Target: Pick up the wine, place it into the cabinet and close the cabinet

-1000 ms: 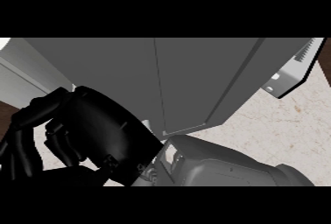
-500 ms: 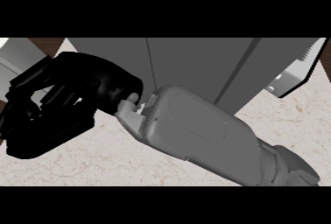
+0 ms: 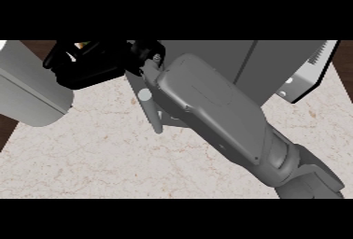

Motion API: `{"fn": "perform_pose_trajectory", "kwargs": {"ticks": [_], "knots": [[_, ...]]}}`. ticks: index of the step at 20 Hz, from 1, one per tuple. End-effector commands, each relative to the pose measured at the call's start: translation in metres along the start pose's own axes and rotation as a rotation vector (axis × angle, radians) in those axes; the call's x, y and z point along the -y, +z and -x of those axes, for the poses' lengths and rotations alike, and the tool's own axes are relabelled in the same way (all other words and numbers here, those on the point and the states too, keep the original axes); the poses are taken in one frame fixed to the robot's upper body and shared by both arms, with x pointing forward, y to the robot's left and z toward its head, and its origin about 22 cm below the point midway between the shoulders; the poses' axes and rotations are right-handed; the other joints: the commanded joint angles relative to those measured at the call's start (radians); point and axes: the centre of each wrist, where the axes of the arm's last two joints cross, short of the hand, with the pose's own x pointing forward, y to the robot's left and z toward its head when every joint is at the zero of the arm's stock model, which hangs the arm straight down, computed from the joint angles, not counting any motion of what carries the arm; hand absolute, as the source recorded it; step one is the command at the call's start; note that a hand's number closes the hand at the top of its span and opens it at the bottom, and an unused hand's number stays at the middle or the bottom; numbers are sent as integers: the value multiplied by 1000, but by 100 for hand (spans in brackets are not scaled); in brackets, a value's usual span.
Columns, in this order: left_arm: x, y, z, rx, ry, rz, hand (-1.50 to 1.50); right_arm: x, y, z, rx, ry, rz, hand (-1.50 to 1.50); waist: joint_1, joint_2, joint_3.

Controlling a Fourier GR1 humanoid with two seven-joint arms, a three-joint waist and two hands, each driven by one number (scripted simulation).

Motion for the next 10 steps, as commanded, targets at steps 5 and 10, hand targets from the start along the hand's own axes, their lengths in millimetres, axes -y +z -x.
{"fn": "perform_pose_trajectory", "kwargs": {"ticks": [5, 10], "knots": [[7, -2, -6, -19, 10, 34, -150, 85, 29, 30, 20, -12, 247, 150, -28, 20, 8], [15, -7, -6, 4, 65, 52, -150, 101, 40, 34, 55, -29, 275, 150, -46, 27, 7]]}}
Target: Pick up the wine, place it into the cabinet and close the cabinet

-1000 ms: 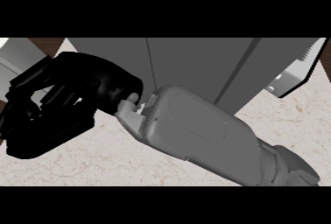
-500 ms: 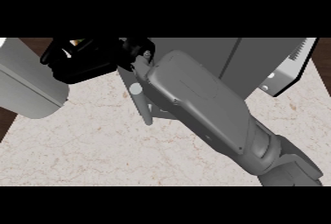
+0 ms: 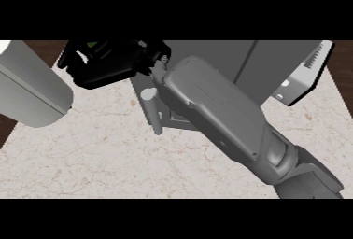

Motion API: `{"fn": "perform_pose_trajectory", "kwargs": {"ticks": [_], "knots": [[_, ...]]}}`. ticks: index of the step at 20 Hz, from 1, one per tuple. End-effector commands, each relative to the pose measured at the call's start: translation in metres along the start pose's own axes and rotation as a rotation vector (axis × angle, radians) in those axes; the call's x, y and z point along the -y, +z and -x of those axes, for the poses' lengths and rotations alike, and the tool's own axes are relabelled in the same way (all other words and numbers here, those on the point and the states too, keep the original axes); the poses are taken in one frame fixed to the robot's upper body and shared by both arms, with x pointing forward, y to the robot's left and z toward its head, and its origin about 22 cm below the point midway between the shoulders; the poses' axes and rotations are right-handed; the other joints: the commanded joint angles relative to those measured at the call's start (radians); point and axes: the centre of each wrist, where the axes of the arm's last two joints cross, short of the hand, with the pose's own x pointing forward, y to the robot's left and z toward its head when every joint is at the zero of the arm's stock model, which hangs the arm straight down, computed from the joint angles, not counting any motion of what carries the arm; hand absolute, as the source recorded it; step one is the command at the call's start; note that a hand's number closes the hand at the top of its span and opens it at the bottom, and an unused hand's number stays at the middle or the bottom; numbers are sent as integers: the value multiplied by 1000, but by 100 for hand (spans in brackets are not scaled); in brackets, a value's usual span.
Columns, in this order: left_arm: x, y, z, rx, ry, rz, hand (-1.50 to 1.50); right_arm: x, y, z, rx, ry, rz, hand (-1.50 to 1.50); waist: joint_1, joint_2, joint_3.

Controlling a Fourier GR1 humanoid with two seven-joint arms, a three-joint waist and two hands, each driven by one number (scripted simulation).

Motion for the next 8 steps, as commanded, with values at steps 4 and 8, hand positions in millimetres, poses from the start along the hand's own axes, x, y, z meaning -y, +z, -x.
{"fn": "perform_pose_trajectory", "kwargs": {"ticks": [4, 8], "knots": [[13, -5, 0, -11, 45, 21, -150, 94, 49, 7, -4, -18, 342, 150, -64, 56, 27], [20, -10, 2, -21, 80, 38, -150, 89, 46, 17, 6, -24, 314, 150, -78, 59, 26]]}}
